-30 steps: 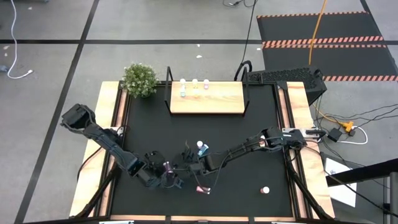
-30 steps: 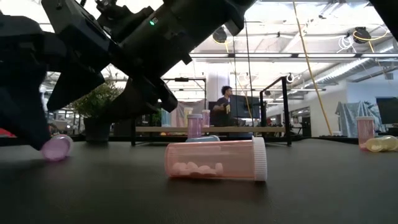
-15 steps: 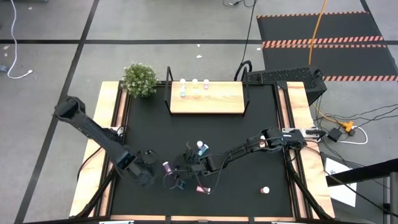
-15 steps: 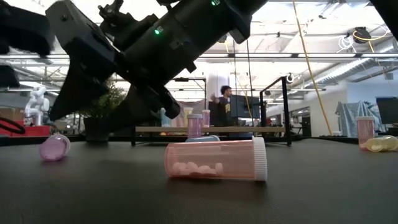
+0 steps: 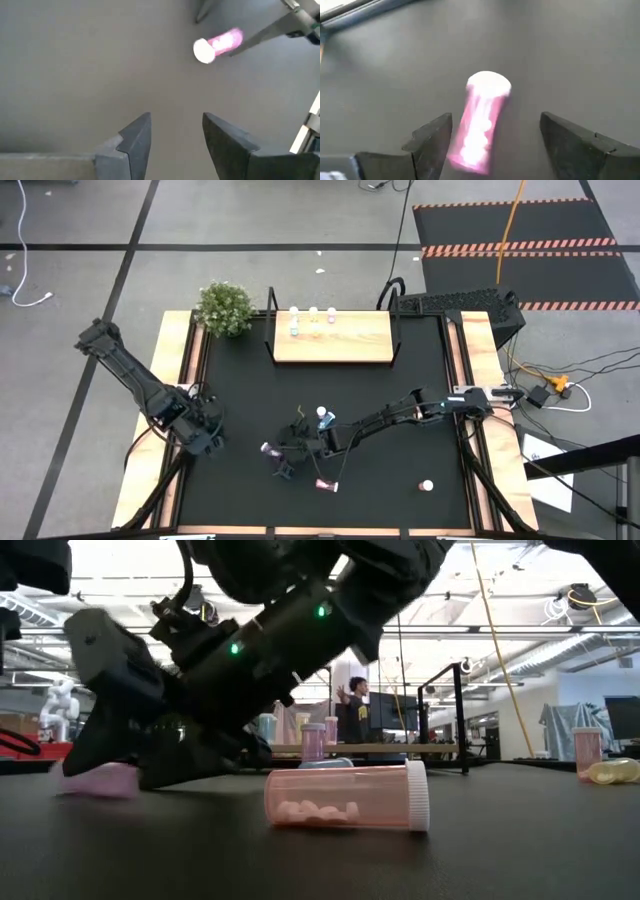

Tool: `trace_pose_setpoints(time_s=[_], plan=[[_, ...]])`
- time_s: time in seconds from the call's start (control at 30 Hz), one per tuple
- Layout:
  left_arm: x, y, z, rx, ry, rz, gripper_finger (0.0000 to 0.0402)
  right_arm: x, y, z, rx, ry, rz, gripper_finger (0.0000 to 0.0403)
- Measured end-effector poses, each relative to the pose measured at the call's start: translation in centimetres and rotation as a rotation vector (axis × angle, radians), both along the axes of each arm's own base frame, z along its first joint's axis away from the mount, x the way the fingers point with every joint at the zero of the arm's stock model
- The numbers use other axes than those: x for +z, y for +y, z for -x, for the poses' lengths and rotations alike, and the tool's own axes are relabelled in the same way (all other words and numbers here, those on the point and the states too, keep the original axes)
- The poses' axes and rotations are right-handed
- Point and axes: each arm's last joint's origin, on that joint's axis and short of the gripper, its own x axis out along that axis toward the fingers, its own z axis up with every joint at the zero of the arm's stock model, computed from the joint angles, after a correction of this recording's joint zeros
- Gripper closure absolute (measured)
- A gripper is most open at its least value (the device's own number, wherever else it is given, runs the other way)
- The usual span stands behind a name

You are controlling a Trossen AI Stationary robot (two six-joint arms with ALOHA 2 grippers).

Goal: Pick and place medicine bottles onto shelf by color
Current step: Put the bottom left pink pill bottle on the shelf

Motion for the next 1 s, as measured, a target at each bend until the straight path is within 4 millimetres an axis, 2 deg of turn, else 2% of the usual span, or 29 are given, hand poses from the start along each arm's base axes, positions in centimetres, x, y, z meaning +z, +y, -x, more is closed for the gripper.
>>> trace_pose_setpoints(time_s=[0.23,0.33,0.8,1.0], plan=[[0.0,0.1,0.2,0.029,0.012,0.013,0.0225,-0.6,0.1,0.4,0.030,0.076,0.088,0.0103],[0.0,0.1,0.2,0.027,0.019,0.018,0.0225,-0.7,0.2,0.7,0.072,0.104,0.144,0.0119],[0.0,0.2,0.3,0.040,0.029,0.017,0.0225,-0.6,-0.4,0.7,0.116,0.139,0.180,0.0267],[0.3,0.2,0.3,0.087,0.007,0.064,0.0225,1.3,-1.7,0.8,0.140,0.148,0.135,0.0301]])
